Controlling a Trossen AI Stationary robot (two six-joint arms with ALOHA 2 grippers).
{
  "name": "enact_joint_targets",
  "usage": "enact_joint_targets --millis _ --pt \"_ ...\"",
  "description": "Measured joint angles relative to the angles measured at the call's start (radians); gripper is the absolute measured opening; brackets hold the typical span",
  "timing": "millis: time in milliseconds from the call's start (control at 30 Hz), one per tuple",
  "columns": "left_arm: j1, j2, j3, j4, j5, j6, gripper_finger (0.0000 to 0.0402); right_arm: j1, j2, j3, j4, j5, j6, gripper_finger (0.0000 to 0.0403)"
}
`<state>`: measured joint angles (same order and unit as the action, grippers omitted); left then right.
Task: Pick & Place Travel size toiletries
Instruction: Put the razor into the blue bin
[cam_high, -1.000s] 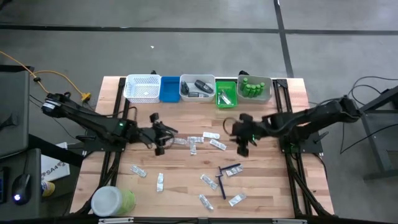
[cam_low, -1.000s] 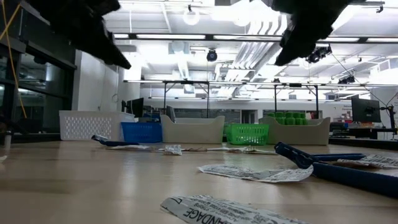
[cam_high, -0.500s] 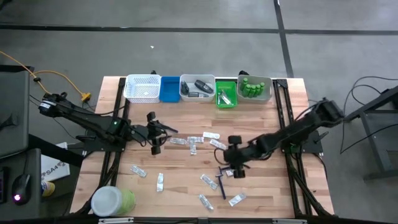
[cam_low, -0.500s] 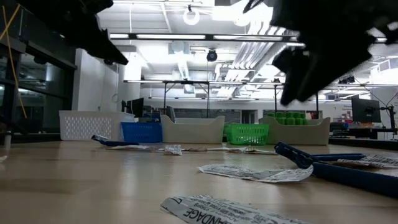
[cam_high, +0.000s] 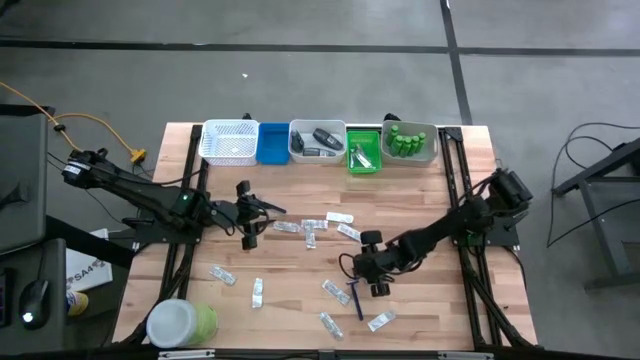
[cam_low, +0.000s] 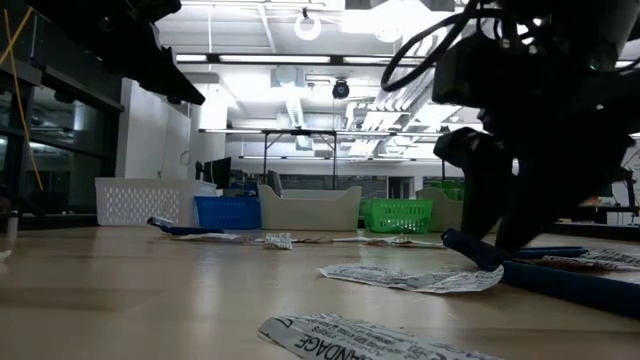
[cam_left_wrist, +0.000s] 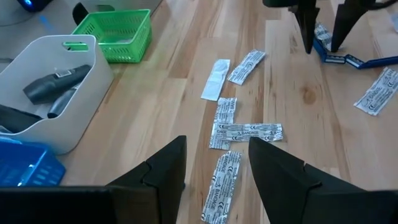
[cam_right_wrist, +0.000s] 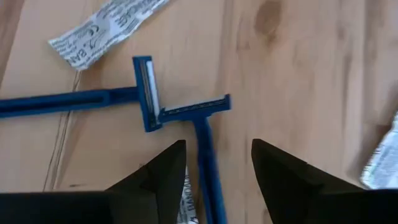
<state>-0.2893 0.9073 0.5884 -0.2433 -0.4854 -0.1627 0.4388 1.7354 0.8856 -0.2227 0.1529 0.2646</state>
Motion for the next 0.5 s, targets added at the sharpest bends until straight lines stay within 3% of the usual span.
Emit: enact_joint_targets --millis 300,500 --pt "0.000 0.000 0.000 -0.018 0.000 0.000 0.0173 0.000 0.049 0.003 0.024 0.000 0.004 0.0154" --pt "0.001 0.000 0.000 -0.024 0.000 0.000 0.0173 -0.023 0.050 0.003 0.019 -0.046 0.014 0.0109"
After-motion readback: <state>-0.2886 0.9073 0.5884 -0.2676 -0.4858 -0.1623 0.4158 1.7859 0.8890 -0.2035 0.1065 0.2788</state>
